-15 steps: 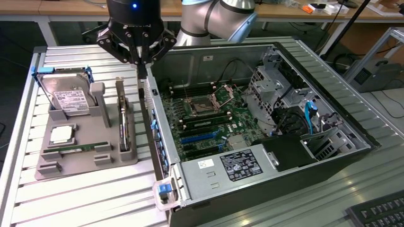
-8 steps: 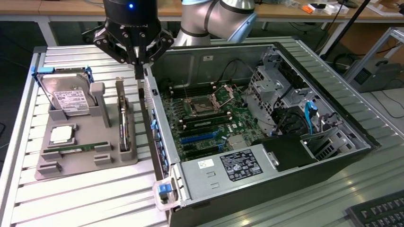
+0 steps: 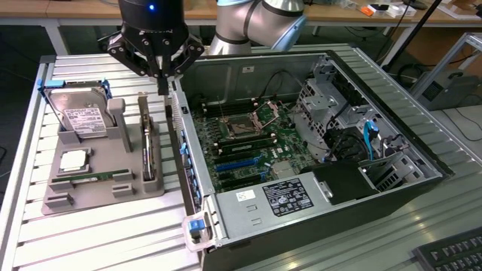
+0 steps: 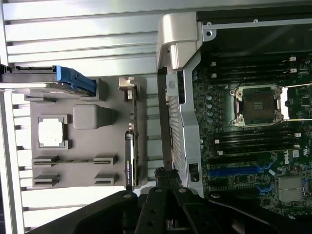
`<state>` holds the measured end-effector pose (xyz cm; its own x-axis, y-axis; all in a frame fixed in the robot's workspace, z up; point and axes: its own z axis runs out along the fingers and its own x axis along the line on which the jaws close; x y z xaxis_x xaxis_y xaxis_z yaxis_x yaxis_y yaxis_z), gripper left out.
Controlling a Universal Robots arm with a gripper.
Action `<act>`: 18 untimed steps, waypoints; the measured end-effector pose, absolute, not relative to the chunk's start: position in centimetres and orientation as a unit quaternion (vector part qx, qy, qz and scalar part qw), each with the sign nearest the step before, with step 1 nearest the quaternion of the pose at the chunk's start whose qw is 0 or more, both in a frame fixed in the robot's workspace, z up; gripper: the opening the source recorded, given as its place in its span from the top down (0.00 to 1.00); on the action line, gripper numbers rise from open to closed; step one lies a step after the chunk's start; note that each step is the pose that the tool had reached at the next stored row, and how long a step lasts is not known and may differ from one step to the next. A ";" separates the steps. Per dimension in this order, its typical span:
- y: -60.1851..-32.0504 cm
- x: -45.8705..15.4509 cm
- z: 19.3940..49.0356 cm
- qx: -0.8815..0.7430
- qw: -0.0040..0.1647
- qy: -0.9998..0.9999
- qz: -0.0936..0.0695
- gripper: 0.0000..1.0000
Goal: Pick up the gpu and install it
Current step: 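Reach for the gpu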
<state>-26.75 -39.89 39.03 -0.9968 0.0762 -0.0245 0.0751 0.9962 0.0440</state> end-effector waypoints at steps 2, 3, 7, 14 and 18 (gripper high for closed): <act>-39.9 -26.8 39.0 0.038 0.013 0.999 0.021 0.89; -39.9 -26.9 39.0 0.038 0.013 0.999 0.021 0.89; -39.9 -27.1 39.0 0.038 0.013 0.999 0.021 0.89; -39.9 -27.4 39.0 0.038 0.013 0.999 0.022 0.89; -39.9 -27.7 38.9 0.038 0.013 0.999 0.021 0.89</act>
